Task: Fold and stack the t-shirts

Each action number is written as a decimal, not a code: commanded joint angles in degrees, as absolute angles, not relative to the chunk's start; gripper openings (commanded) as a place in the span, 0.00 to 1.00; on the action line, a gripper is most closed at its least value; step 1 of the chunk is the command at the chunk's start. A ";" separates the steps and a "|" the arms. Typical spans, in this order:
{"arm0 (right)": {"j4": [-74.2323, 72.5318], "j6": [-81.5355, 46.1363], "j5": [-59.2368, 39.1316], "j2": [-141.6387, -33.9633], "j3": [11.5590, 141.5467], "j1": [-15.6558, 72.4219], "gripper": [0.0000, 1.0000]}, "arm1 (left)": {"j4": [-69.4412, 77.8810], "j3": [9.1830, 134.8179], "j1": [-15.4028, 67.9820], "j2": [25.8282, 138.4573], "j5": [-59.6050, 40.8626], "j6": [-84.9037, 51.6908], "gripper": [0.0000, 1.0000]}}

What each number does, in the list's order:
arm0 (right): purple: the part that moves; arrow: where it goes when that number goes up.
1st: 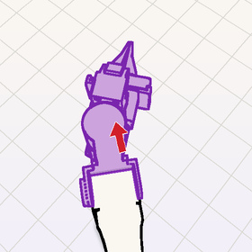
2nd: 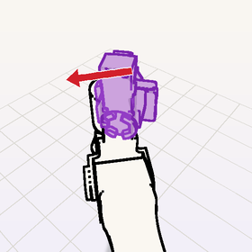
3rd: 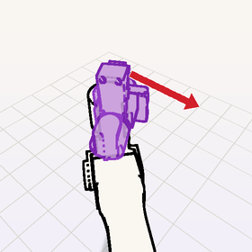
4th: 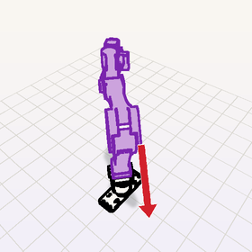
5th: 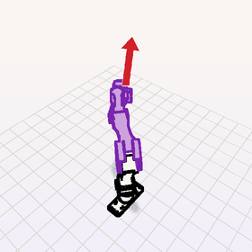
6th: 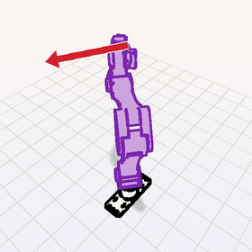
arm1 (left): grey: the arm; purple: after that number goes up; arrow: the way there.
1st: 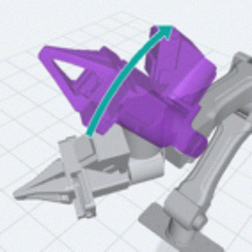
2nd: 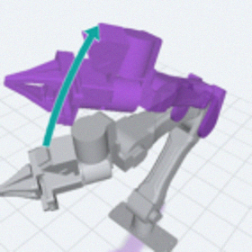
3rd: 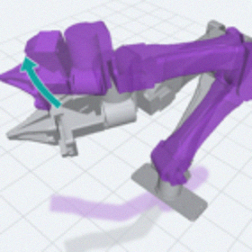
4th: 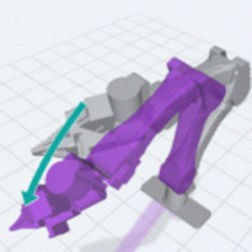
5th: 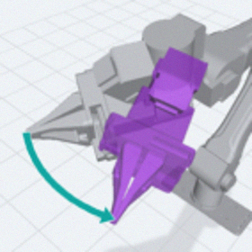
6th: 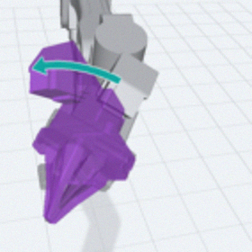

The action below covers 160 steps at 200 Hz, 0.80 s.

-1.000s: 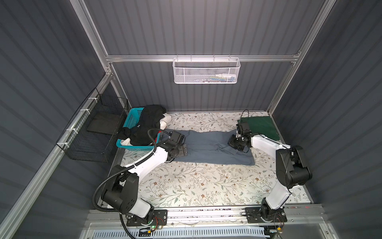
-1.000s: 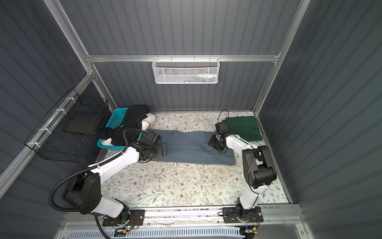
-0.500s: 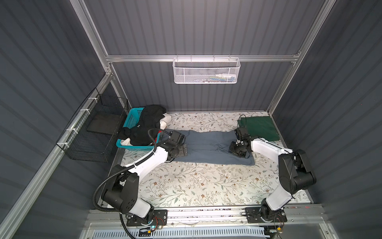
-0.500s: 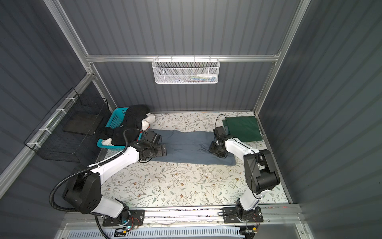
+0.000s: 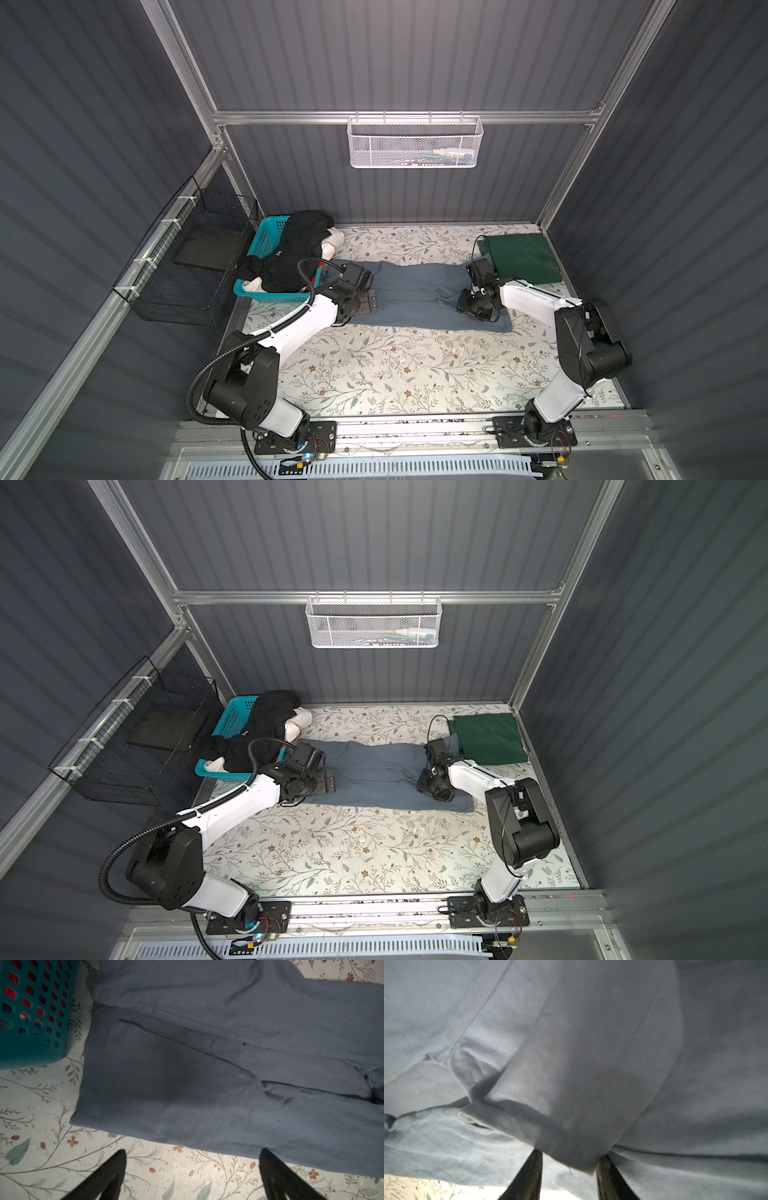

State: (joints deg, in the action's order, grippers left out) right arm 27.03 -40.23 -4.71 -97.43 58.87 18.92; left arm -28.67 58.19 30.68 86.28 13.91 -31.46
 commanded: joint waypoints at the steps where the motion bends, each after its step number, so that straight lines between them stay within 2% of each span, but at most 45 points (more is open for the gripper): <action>1: 28.37 -38.70 -1.41 -98.55 62.05 19.10 0.41 | -29.22 59.08 30.80 85.57 14.03 -30.67 1.00; 139: 32.01 -33.67 6.52 -104.31 69.12 21.28 0.37 | -29.07 59.55 30.81 87.26 13.67 -30.67 1.00; 160: 31.52 -31.95 7.38 -105.23 70.05 21.94 0.29 | -28.84 59.56 30.81 87.67 13.54 -30.67 1.00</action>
State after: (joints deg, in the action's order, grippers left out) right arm 30.39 -34.61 4.69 -103.92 68.38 21.04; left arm -28.64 58.19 30.68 86.63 13.91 -31.48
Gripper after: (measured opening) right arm 0.320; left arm 0.997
